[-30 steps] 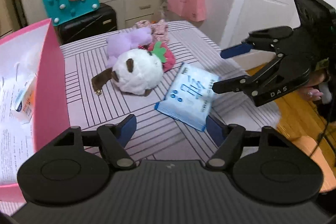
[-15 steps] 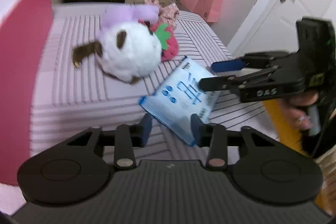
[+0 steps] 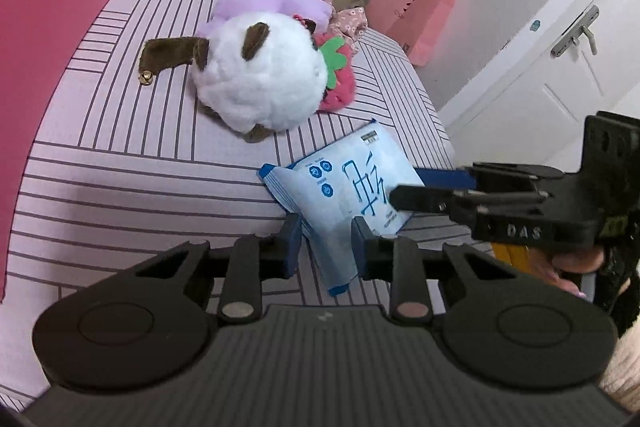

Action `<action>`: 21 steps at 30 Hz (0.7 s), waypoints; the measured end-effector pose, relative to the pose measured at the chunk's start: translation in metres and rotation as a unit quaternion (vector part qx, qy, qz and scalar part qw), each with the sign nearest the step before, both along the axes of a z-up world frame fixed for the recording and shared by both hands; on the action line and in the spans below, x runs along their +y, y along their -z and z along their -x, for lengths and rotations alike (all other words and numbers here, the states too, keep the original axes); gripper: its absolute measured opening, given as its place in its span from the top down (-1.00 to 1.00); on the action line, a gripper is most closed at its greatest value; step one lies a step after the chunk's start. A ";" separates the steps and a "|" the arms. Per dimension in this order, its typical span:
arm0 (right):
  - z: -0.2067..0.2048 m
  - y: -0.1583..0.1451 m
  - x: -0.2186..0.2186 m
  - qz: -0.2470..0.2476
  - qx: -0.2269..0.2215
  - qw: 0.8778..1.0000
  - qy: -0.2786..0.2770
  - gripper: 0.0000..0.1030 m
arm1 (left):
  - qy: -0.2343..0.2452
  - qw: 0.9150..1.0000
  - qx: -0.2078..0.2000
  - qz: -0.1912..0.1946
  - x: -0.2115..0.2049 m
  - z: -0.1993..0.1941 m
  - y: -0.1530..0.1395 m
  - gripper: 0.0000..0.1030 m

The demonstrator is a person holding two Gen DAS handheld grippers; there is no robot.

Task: Organize soft objects
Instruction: 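Close the right gripper on the wet-wipes pack and lift it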

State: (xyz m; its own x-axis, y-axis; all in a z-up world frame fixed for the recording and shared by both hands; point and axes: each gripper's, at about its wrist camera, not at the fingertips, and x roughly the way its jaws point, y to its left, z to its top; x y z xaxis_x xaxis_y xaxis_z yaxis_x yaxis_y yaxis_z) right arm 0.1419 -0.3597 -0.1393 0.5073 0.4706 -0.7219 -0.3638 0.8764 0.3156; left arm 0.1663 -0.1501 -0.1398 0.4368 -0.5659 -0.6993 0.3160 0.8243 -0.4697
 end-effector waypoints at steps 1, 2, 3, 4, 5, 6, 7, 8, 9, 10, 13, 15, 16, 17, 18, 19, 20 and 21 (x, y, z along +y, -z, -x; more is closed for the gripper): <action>0.003 0.000 0.001 0.003 -0.002 1.000 0.000 0.22 | 0.006 1.000 -0.010 -0.010 -0.003 0.002 -0.001 0.51; 0.006 -0.001 0.003 0.007 -0.005 1.000 0.002 0.22 | 0.010 1.000 -0.018 -0.018 -0.005 0.003 -0.001 0.51; 0.010 -0.001 0.004 0.009 -0.007 1.000 0.004 0.22 | 0.007 0.999 -0.023 -0.020 -0.005 0.006 -0.002 0.51; 0.013 -0.001 0.005 0.010 -0.008 1.000 0.007 0.22 | 0.004 0.999 -0.028 -0.023 -0.006 0.008 -0.002 0.51; 0.017 -0.001 0.006 0.009 -0.008 1.000 0.013 0.21 | 0.002 0.999 -0.034 -0.027 -0.008 0.010 -0.002 0.51; 0.021 -0.001 0.008 0.009 -0.010 1.000 0.020 0.20 | 0.001 0.999 -0.041 -0.032 -0.010 0.012 -0.002 0.51; 0.024 0.000 0.009 0.008 -0.011 1.000 0.024 0.16 | 0.002 0.998 -0.047 -0.035 -0.011 0.014 -0.003 0.51; 0.027 0.000 0.012 0.009 -0.013 0.999 0.029 0.15 | 0.005 0.998 -0.051 -0.037 -0.013 0.016 -0.003 0.51; 0.032 -0.001 0.015 0.012 -0.016 0.999 0.035 0.11 | 0.006 0.998 -0.055 -0.039 -0.014 0.018 -0.003 0.51; 0.035 -0.001 0.018 0.015 -0.018 0.999 0.040 0.07 | 0.006 0.997 -0.057 -0.041 -0.015 0.020 -0.003 0.51; 0.045 -0.004 0.027 0.023 -0.022 0.998 0.058 0.03 | 0.008 0.998 -0.056 -0.038 -0.012 0.021 -0.004 0.51; 0.048 -0.006 0.029 0.025 -0.019 0.997 0.064 0.00 | 0.013 0.998 -0.051 -0.034 -0.009 0.022 -0.006 0.51; 0.049 -0.007 0.031 0.025 -0.015 0.997 0.066 -0.02 | 0.016 0.998 -0.051 -0.036 -0.009 0.023 -0.007 0.51; 0.051 -0.009 0.032 0.025 -0.011 0.997 0.066 -0.04 | 0.021 0.998 -0.053 -0.040 -0.009 0.024 -0.009 0.51; 0.053 -0.010 0.034 0.024 -0.008 0.997 0.067 -0.07 | 0.026 0.997 -0.056 -0.046 -0.009 0.027 -0.011 0.51; 0.054 -0.012 0.036 0.024 -0.005 0.997 0.068 -0.08 | 0.028 0.997 -0.058 -0.051 -0.009 0.029 -0.012 0.51; 0.056 -0.013 0.039 0.025 -0.003 0.997 0.068 -0.09 | 0.030 0.996 -0.059 -0.055 -0.009 0.031 -0.013 0.51; 0.058 -0.015 0.042 0.028 -0.002 0.997 0.069 -0.12 | 0.033 0.996 -0.059 -0.056 -0.008 0.032 -0.015 0.51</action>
State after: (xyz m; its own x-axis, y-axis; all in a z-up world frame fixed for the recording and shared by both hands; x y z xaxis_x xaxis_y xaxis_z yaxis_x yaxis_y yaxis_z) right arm 0.0840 -0.3180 -0.1242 0.5673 0.3558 -0.7427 -0.2403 0.9341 0.2639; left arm 0.1339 -0.1578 -0.1250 0.4842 -0.5170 -0.7059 0.4186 0.8453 -0.3319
